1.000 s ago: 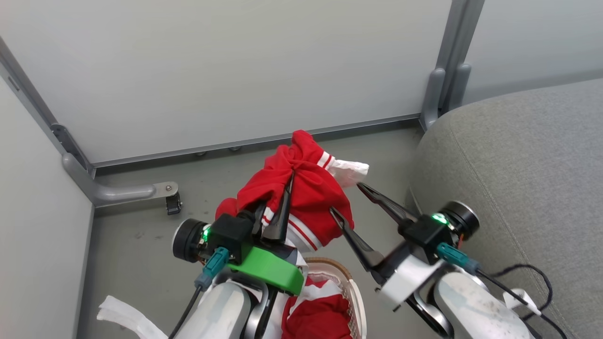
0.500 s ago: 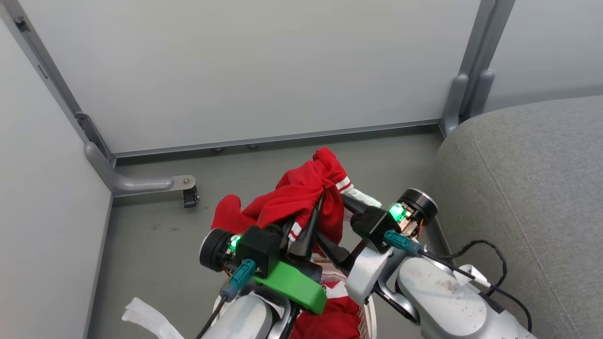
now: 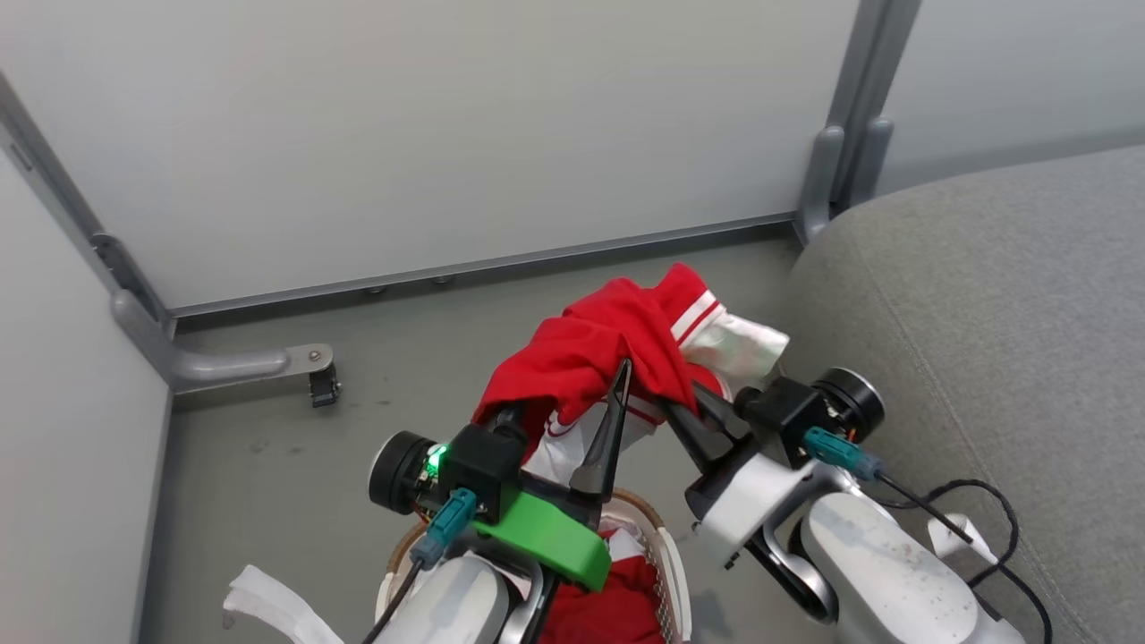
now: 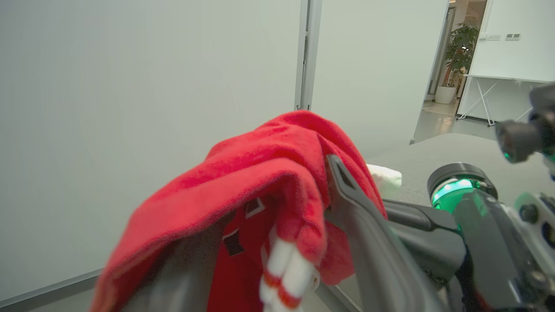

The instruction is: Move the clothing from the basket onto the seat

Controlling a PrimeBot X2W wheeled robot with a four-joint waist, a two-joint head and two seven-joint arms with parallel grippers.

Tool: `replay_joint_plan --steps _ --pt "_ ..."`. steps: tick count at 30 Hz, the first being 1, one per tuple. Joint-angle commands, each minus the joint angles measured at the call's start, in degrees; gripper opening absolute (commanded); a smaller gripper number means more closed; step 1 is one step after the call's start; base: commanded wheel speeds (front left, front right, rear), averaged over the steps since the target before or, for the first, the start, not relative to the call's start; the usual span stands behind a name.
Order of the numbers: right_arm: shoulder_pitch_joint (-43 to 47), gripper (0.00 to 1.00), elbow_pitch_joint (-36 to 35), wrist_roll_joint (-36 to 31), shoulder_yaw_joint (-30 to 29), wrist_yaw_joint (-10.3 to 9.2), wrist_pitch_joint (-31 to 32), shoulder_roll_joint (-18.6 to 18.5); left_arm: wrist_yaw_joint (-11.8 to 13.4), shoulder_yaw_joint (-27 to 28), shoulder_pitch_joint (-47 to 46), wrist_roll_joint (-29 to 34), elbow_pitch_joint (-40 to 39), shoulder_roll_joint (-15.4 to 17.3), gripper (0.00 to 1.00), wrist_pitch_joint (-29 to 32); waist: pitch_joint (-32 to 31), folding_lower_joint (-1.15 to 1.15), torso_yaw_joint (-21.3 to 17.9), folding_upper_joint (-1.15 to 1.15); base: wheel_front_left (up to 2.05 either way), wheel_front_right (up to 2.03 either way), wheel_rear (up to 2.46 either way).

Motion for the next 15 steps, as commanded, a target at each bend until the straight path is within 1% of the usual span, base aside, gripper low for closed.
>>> replay_joint_plan --steps 1,7,13,15 --pt "1.6 0.00 -1.0 -0.6 -1.2 -0.08 -0.1 -0.4 -0.1 0.2 0.6 0.5 0.3 0.1 1.00 0.0 0.8 0.00 -4.4 0.00 0.00 0.00 0.00" --pt "5.2 0.00 -4.5 -2.0 -7.0 -0.08 -0.1 -1.1 -0.4 1.5 1.0 1.6 1.0 0.1 1.00 0.0 2.1 0.00 -12.9 0.00 0.00 0.00 0.00" --pt "8.3 0.00 -7.2 -2.4 -10.2 -0.08 -0.1 -1.4 -0.9 3.4 1.6 2.5 1.7 0.1 1.00 0.0 3.4 0.00 -22.0 0.00 0.00 0.00 0.00" --pt "9.6 0.00 -8.4 -2.5 -12.6 -0.08 -0.1 -1.9 -1.9 2.6 0.5 2.6 1.9 0.1 1.00 0.0 4.6 0.00 -23.1 0.00 0.00 0.00 0.00"
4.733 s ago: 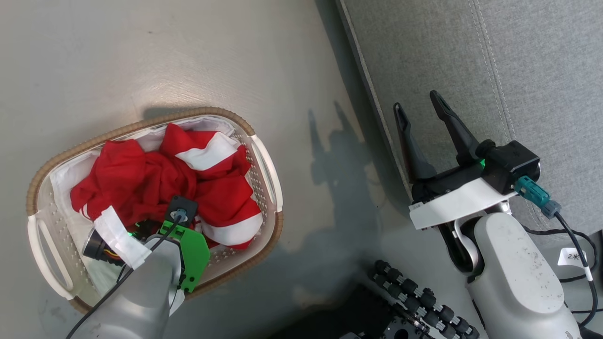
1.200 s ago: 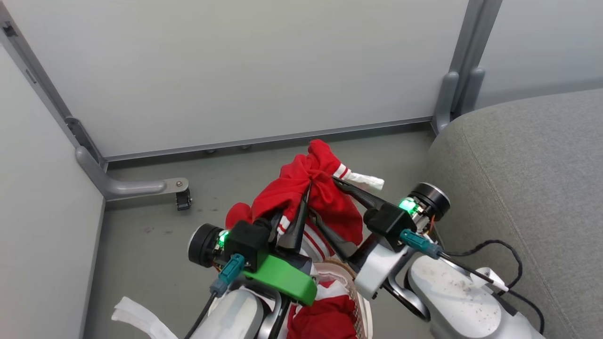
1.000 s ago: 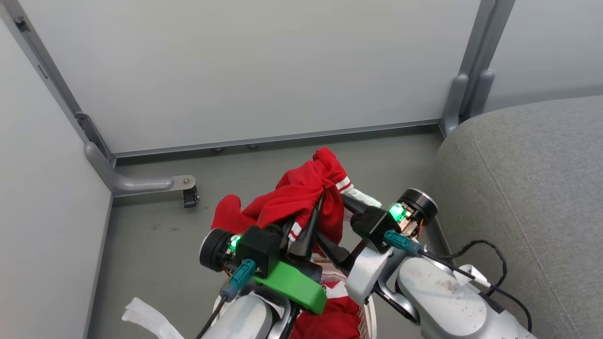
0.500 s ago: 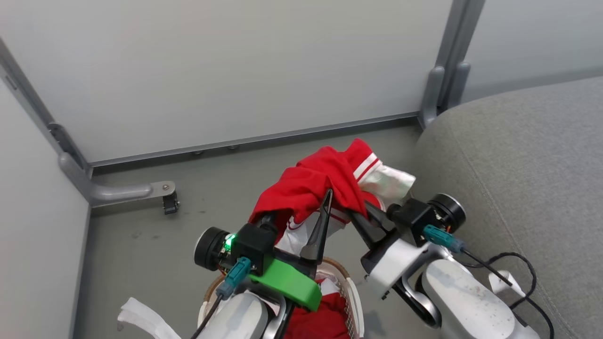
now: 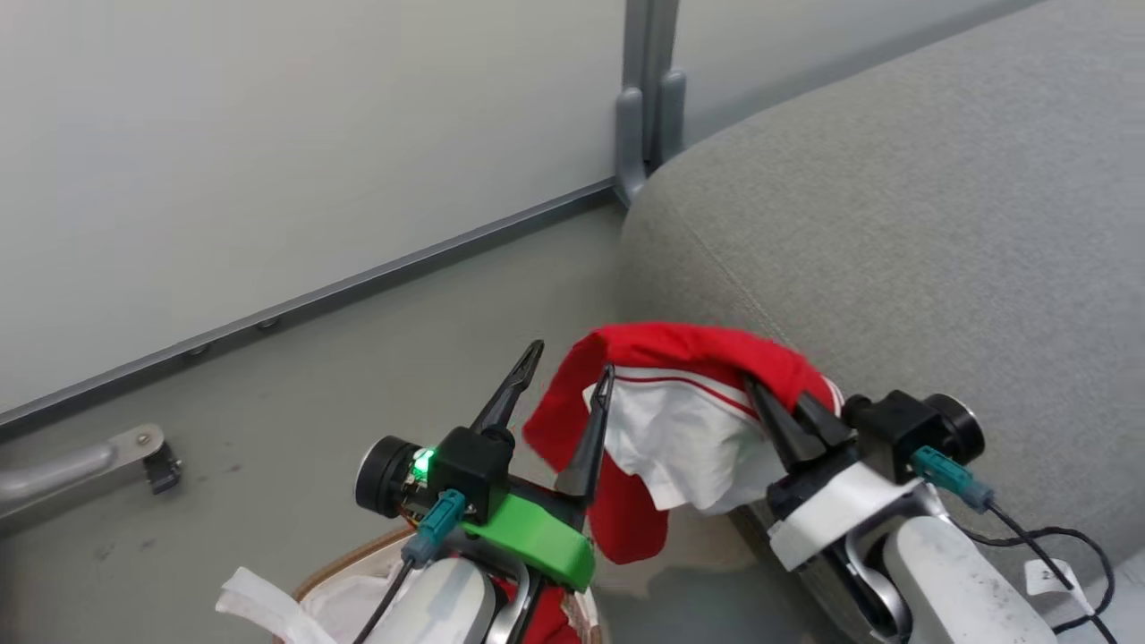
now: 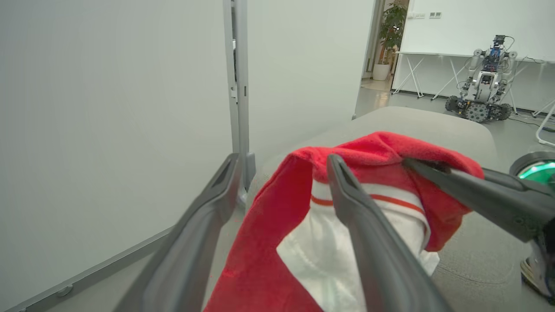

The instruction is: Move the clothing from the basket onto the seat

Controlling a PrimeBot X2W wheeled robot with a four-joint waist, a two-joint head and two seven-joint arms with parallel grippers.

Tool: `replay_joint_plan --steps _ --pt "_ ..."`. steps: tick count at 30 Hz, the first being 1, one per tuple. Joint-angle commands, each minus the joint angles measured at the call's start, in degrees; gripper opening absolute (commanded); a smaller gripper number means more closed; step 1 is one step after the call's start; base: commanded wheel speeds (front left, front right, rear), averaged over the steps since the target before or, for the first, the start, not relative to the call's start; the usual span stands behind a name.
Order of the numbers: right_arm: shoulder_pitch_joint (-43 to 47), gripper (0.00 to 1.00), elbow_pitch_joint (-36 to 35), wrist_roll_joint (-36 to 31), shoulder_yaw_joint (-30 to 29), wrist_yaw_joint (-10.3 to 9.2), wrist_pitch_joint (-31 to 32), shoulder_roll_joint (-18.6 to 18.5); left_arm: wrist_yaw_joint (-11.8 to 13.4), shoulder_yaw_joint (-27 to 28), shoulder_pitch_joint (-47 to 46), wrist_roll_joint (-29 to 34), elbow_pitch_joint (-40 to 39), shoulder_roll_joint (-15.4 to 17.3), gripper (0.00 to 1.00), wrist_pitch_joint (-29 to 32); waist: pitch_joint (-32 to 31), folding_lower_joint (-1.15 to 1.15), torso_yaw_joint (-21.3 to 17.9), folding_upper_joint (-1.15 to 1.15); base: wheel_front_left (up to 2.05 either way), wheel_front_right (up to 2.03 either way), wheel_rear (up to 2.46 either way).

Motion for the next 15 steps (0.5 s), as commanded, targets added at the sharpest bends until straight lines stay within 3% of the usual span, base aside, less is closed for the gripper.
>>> replay_joint_plan --steps 1,9,15 --pt "1.3 0.00 -1.2 -0.7 -1.9 -0.08 -0.1 -0.5 -0.8 -0.4 -1.4 0.5 0.4 0.1 1.00 0.0 3.4 0.00 -7.5 0.00 0.00 0.00 0.00" --pt "6.0 0.00 -5.1 -2.8 -10.4 -0.08 -0.1 0.3 -3.2 -3.0 -5.1 -0.8 2.8 0.2 1.00 0.0 5.9 0.00 -9.0 0.00 0.00 0.00 0.00" --pt "3.1 0.00 -4.8 -4.5 -11.5 -0.08 -0.1 -3.0 -3.1 -4.4 -5.3 -1.1 4.0 0.2 1.00 0.0 7.1 0.00 -9.5 0.00 0.00 0.00 0.00"
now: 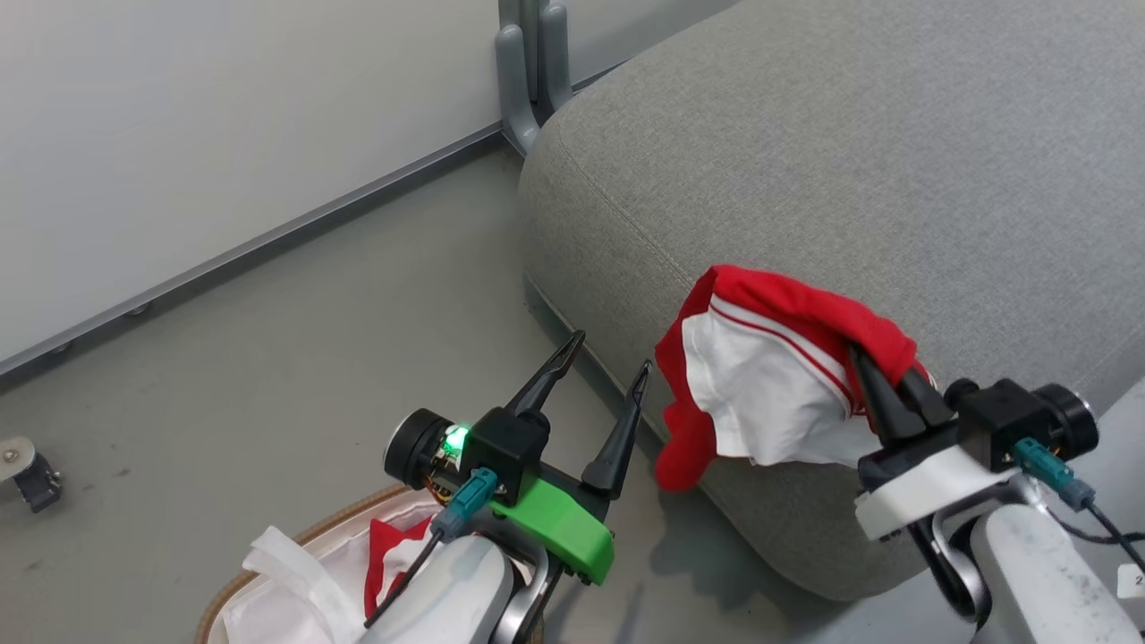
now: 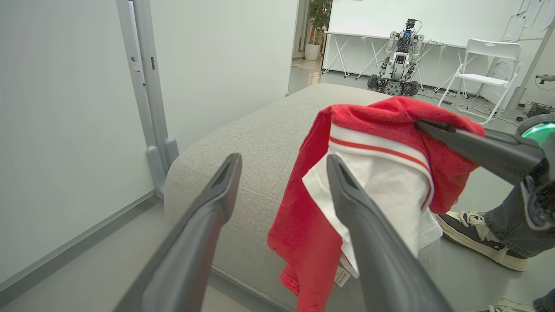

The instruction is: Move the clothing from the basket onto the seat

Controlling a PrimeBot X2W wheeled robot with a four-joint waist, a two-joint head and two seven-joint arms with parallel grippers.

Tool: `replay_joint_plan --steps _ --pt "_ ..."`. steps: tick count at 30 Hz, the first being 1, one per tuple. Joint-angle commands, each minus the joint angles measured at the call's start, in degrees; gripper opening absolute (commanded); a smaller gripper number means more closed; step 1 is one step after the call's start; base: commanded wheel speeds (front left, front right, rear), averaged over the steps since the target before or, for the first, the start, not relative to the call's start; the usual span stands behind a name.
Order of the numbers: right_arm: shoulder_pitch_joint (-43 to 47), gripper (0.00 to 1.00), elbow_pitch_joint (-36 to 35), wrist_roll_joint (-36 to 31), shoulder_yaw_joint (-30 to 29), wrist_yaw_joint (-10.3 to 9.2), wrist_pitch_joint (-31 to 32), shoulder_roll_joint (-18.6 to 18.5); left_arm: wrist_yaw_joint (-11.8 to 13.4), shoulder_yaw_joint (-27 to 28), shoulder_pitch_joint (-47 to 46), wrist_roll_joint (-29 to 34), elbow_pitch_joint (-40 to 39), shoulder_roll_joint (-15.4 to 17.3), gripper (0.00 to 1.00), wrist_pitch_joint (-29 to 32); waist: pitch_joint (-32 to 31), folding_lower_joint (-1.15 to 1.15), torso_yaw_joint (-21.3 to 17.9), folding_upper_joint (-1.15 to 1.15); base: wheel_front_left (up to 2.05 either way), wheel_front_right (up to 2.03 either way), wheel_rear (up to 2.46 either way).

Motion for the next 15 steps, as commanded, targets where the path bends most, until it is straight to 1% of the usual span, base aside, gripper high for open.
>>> replay_joint_plan --steps 1,4,7,11,15 --pt "-2.4 0.00 0.4 -0.7 -0.2 -0.08 -0.1 -1.3 0.2 -0.2 -0.1 0.0 0.3 0.3 1.00 0.0 1.1 0.00 -0.8 0.00 0.00 0.00 0.00" --pt "-6.7 0.00 1.6 -1.0 0.2 -0.08 -0.1 -4.1 0.7 0.0 0.6 0.8 0.8 0.3 1.00 0.0 2.8 0.00 -0.8 0.00 0.00 0.00 0.00" --pt "-13.0 0.00 3.3 -1.1 0.8 -0.08 -0.1 -7.0 1.2 0.8 0.7 2.2 1.5 0.3 1.00 0.0 5.3 0.00 -0.7 0.00 0.00 0.00 0.00" --pt "-22.2 0.00 6.2 -0.9 1.2 -0.08 -0.1 -9.7 1.8 2.5 0.6 4.5 1.5 1.0 1.00 0.0 9.5 0.00 -0.5 0.00 0.00 0.00 0.00" --pt "-30.5 0.00 9.2 -1.7 -0.5 -0.08 -0.1 -13.0 0.9 3.0 -0.9 6.2 1.4 1.5 1.00 0.0 14.2 0.00 1.7 0.00 0.00 0.00 0.00"
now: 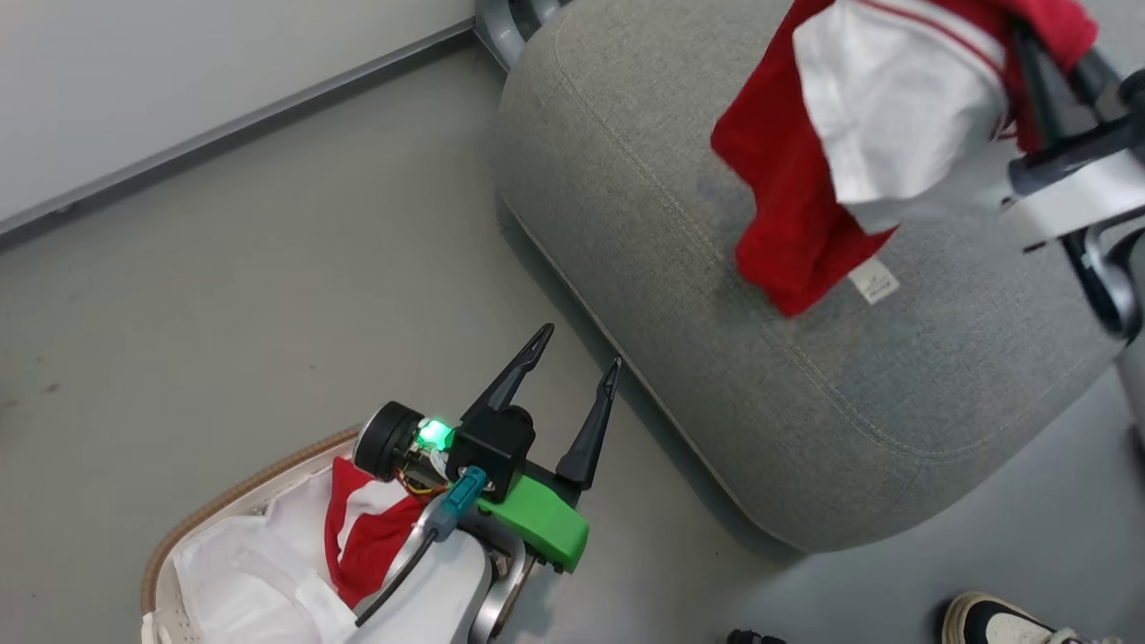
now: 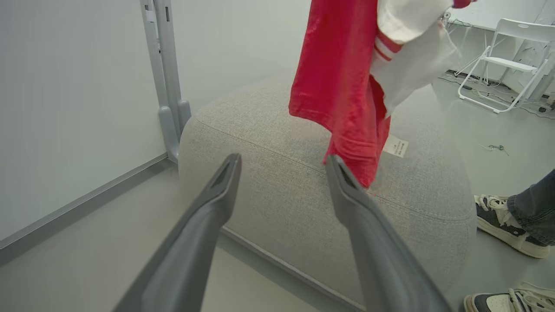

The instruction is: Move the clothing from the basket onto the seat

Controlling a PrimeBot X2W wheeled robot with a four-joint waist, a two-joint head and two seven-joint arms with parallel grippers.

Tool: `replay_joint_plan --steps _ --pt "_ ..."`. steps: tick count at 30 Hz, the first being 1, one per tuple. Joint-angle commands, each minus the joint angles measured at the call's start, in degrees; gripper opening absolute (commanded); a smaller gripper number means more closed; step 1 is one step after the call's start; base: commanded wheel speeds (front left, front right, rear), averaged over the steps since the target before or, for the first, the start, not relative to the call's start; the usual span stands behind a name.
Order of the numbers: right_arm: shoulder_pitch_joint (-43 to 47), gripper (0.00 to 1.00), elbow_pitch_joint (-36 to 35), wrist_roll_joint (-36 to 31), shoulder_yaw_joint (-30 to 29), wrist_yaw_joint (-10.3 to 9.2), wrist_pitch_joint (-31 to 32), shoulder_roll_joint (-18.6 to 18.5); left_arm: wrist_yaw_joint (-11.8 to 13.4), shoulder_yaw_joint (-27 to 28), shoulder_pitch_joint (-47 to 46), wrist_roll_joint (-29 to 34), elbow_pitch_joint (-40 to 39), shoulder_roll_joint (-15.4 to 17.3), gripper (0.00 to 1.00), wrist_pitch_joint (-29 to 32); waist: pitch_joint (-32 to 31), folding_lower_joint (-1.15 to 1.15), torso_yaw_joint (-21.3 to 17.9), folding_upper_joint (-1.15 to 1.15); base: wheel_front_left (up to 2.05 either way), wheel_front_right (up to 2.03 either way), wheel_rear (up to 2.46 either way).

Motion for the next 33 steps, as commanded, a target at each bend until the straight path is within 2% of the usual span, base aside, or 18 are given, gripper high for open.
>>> replay_joint_plan --steps 1,11,13,20,25,33 --pt "-2.6 0.00 0.9 -0.5 -0.6 -0.08 -0.1 -0.7 -0.3 0.5 -1.5 0.6 0.0 0.8 1.00 0.0 5.7 0.00 2.4 -0.01 0.00 0.00 0.00" --pt "-17.0 0.00 12.1 -2.8 -8.4 -0.08 -0.1 -5.2 -1.3 0.4 -6.6 3.6 1.4 1.3 1.00 0.0 16.3 0.00 7.5 -0.01 0.00 0.00 0.00" --pt "-19.3 0.00 15.8 -3.5 -10.5 -0.08 -0.1 -7.2 -1.7 0.1 -8.2 4.0 1.9 1.0 1.00 0.0 19.1 0.00 9.9 -0.01 0.00 0.00 0.00" --pt "-21.8 0.00 23.3 -4.6 -16.4 -0.08 -0.1 -8.3 -1.8 -0.8 -10.1 4.9 2.2 0.5 1.00 0.0 24.5 0.00 13.6 -0.01 0.00 0.00 0.00" --pt "-19.8 0.00 26.4 -5.6 -21.0 -0.08 -0.1 -5.6 -1.5 -1.1 -10.8 5.4 1.9 0.3 1.00 0.0 27.2 0.00 14.5 -0.01 0.00 0.00 0.00" --pt "-13.3 0.00 28.1 -6.3 -27.5 -0.08 -0.1 0.3 -1.3 -0.5 -11.5 5.9 2.5 0.8 1.00 0.0 28.2 0.00 13.8 -0.01 0.00 0.00 0.00"
